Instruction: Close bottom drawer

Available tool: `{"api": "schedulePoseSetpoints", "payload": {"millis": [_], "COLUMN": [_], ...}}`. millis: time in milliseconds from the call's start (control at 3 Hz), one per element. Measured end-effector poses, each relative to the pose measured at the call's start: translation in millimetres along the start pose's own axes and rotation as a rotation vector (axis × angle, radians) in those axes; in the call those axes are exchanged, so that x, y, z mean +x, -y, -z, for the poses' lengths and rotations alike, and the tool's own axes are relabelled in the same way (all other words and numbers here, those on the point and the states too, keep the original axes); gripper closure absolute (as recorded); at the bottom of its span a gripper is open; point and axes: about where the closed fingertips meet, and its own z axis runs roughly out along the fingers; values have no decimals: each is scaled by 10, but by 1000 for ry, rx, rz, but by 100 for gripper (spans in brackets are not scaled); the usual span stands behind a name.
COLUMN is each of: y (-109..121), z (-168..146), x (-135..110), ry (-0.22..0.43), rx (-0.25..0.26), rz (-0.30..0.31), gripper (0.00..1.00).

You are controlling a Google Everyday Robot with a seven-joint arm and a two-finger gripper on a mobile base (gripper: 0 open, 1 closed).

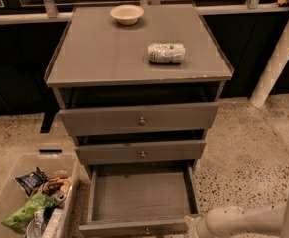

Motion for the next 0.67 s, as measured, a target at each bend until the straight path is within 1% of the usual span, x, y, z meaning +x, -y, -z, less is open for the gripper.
{"api": "schedulePoseSetpoints", "payload": {"millis": [333, 667], "y": [-17, -22], "z": [-96, -145], "x": [9, 49], "ry": [5, -8], "rx": [-12, -20], "rz": [-9, -19], "gripper": [0, 0]}}
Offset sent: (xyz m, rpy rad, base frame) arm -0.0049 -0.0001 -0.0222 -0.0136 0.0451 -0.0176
